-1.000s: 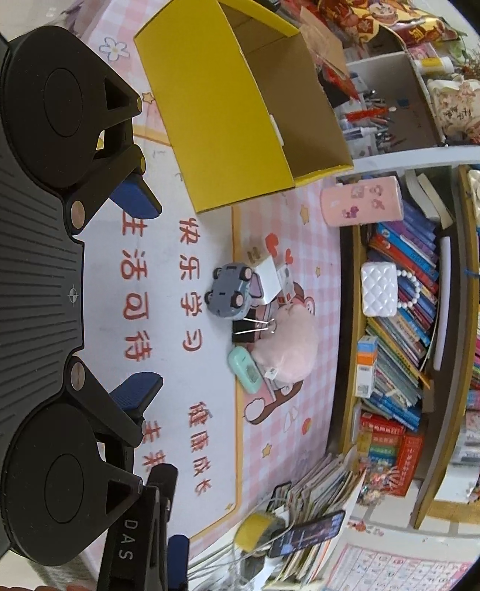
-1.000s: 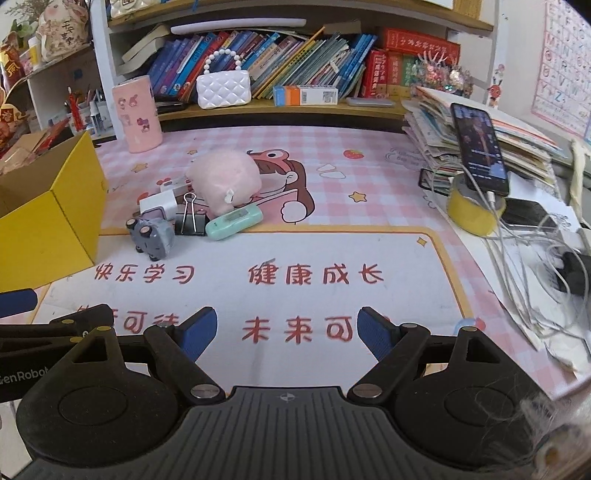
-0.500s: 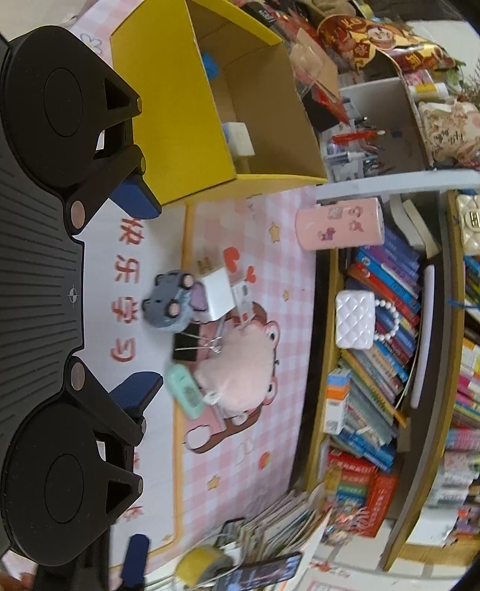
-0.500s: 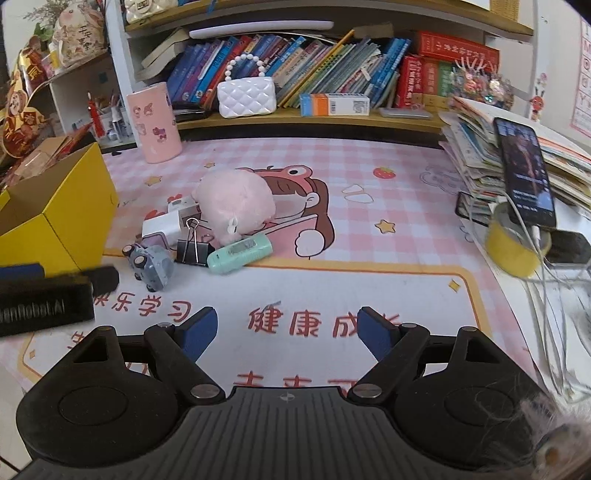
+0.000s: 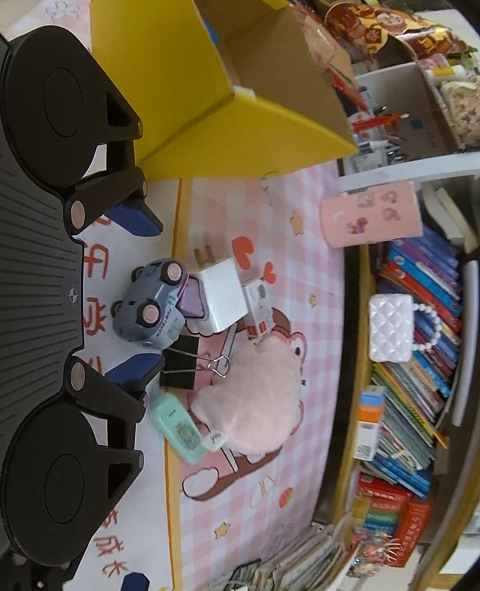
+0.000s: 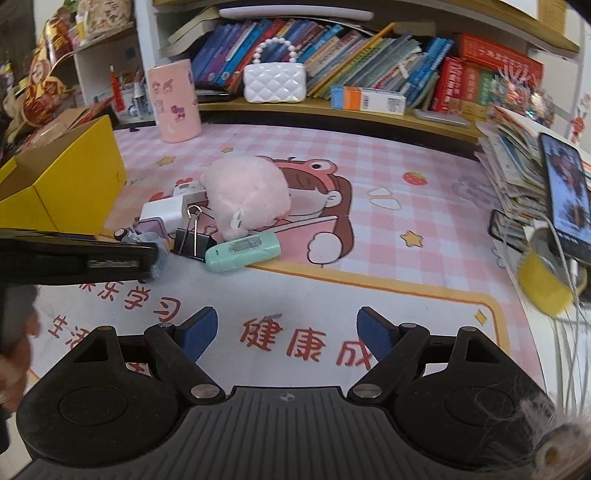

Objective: Organize objects
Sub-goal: 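Grasp the grey toy car with the left tool while the right tool grasps the mint-green eraser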

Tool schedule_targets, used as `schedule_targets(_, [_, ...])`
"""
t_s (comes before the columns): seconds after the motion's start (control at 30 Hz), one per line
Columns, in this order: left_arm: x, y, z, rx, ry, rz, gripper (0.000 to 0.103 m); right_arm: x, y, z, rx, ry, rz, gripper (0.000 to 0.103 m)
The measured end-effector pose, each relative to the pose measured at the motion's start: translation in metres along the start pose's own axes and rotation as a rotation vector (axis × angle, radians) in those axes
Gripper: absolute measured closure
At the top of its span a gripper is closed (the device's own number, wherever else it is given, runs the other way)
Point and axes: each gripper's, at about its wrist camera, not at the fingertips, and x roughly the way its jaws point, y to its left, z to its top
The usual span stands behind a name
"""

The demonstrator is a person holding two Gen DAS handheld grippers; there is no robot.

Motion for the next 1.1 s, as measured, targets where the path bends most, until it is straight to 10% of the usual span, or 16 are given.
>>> schedule_targets(0.33, [0.022, -0.002, 0.005, -0.018, 0.054, -0.008, 0.044, 0.031, -0.004, 0.014, -0.057, 0.006, 0.049, 0.021])
schedule_targets(1.1, [-0.074, 0.037, 0.009, -0.239, -0.029, -0.003, 0.043, 0.099, 0.007, 0.043, -0.129, 0.031, 0.185, 0.020])
